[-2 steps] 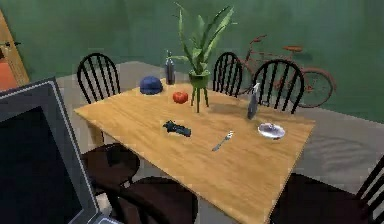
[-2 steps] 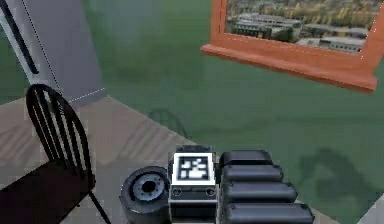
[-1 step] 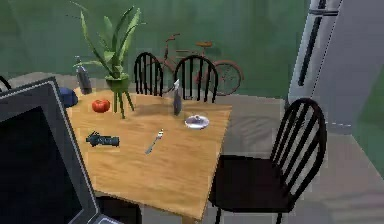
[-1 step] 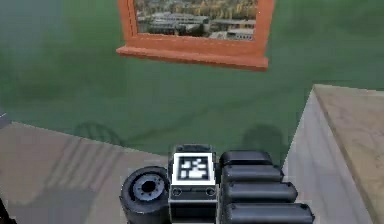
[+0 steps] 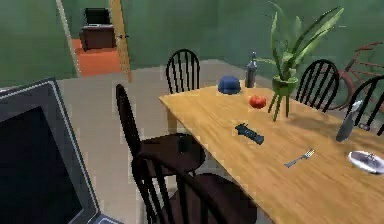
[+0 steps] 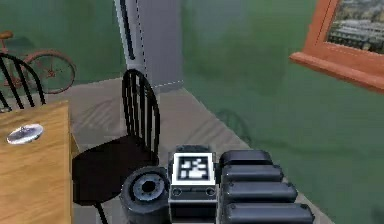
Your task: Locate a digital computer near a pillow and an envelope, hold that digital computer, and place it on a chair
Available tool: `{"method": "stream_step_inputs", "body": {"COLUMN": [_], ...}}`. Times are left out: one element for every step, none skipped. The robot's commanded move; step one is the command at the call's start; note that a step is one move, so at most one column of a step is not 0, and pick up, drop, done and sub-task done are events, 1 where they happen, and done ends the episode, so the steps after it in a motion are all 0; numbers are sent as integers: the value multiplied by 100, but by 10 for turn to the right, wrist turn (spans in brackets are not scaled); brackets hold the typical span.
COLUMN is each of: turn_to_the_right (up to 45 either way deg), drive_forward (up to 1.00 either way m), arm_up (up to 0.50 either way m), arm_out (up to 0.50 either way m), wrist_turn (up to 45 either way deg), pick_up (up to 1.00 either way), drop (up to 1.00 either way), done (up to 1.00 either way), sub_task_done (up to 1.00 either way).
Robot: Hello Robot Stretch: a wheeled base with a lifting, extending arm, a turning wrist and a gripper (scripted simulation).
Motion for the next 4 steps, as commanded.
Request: {"method": "stream_step_inputs", "body": {"turn_to_the_right": [-450, -90, 0, 0], "drive_forward": [0, 0, 0, 0], "arm_up": [0, 0, 0, 0], "arm_out": [0, 0, 44, 0], "wrist_turn": [0, 0, 0, 390], "pick_up": [0, 0, 0, 0], "drop": [0, 0, 0, 0], "done": [0, 0, 0, 0], "sub_task_done": [0, 0, 0, 0]}}
